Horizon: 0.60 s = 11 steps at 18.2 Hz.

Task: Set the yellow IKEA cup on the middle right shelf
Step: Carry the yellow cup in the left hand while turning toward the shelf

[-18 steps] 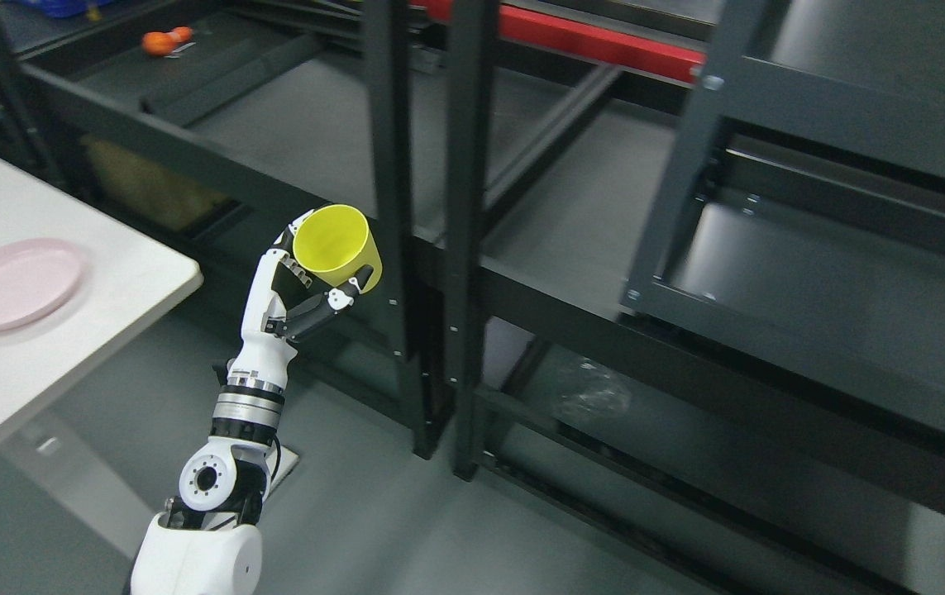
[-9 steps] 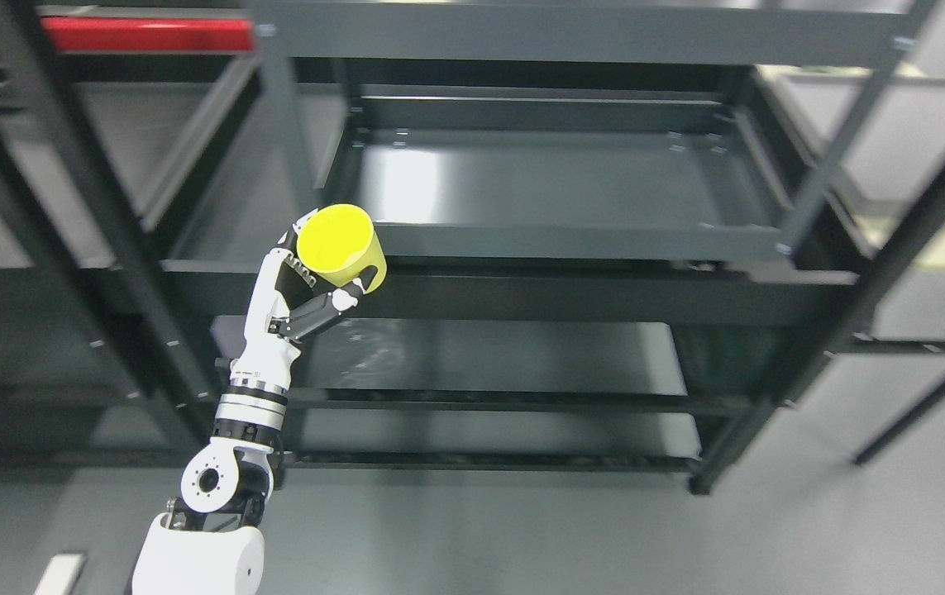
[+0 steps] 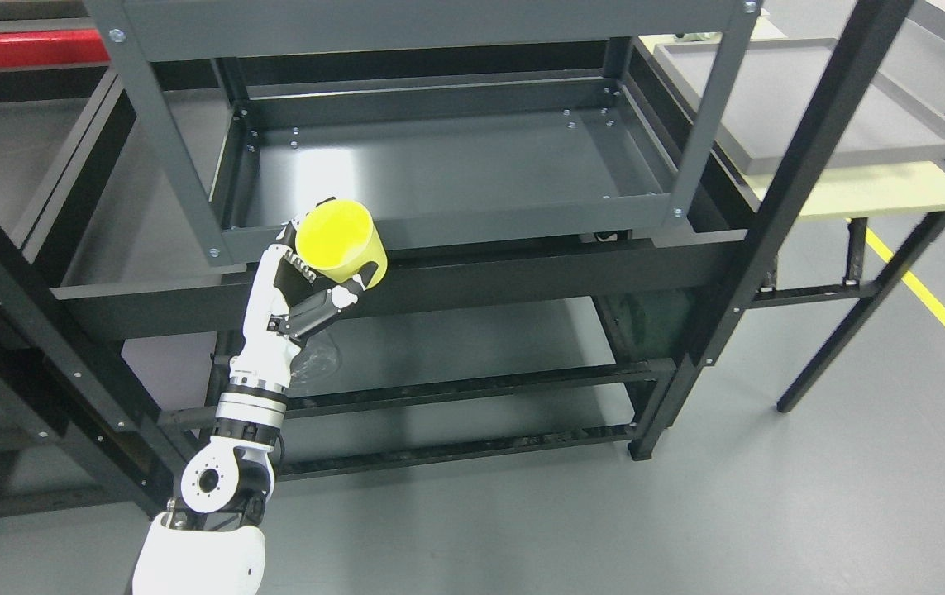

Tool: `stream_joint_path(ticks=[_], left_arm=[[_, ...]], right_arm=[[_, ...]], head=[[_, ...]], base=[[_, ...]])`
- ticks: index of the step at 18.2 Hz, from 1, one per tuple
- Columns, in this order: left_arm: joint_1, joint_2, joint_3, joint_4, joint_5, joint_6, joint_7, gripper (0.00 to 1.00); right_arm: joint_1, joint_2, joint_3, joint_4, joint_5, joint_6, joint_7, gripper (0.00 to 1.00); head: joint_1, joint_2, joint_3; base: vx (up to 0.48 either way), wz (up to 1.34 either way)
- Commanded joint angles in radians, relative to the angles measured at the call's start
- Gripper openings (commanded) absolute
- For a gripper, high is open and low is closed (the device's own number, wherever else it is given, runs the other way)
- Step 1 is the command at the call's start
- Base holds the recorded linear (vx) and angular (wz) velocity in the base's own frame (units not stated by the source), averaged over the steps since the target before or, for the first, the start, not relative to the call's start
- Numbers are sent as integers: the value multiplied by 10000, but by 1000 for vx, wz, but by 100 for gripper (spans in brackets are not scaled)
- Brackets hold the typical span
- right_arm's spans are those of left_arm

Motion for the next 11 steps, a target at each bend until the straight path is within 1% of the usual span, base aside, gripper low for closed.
stream_joint_path(ticks=[1, 4, 6, 9, 11], left_arm=[[-6, 175, -198, -496, 133, -277, 2, 0], [-21, 175, -887, -1261, 653, -891, -13, 0], [-21, 175, -1683, -1937, 992, -1152, -13, 0], [-82, 175, -2803, -2688, 1039, -1306, -13, 0], [-494, 175, -3388, -3012, 1054, -1322, 2, 0]], right_arm=[[139, -175, 169, 0, -245, 4, 9, 99], [139, -175, 169, 0, -245, 4, 9, 99], [139, -175, 169, 0, -245, 4, 9, 99], [139, -175, 169, 0, -245, 4, 9, 99], [139, -175, 169, 0, -245, 4, 9, 99]], head=[[0, 0, 0], [0, 0, 0], [0, 0, 0], [0, 0, 0], [0, 0, 0]], base=[[77, 231], [92, 304], [100, 275], [87, 16], [93, -146]])
